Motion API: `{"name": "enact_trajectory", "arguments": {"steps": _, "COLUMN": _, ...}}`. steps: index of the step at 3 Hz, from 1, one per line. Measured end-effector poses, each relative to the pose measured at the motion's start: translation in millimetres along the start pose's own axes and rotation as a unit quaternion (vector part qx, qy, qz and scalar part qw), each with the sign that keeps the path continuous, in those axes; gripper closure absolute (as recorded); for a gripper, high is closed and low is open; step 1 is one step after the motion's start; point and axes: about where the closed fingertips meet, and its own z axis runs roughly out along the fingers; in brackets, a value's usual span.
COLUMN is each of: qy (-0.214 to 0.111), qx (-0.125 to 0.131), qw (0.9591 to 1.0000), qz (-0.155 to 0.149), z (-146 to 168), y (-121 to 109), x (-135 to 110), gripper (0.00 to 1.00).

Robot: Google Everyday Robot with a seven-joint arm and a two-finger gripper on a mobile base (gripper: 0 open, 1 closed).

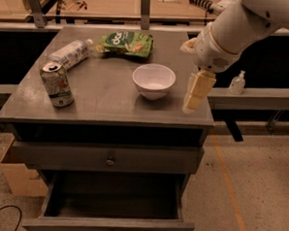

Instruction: Move white bowl near green rice chip bag

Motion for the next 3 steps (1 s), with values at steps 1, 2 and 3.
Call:
{"name": "enact_trajectory", "arguments": {"steps": 1, "qy": -0.016, "qx": -0.013, "qw": 0.9997, "qz": -0.008, "z": 29, "y": -10, "x": -8, "gripper": 0.00}}
{"name": "enact_trajectory", "arguments": {"steps": 2, "qy": -0.027, "qx": -0.020, "qw": 0.9993, "qz": -0.014, "z": 49, "y": -16, "x": -18, "gripper": 0.00}}
{"name": "enact_trajectory", "arguments": {"steps": 3, "qy": -0.024, "qx": -0.032, "qw": 0.9987, "qz": -0.030, "z": 67, "y": -12, "x": -28, "gripper": 0.18}}
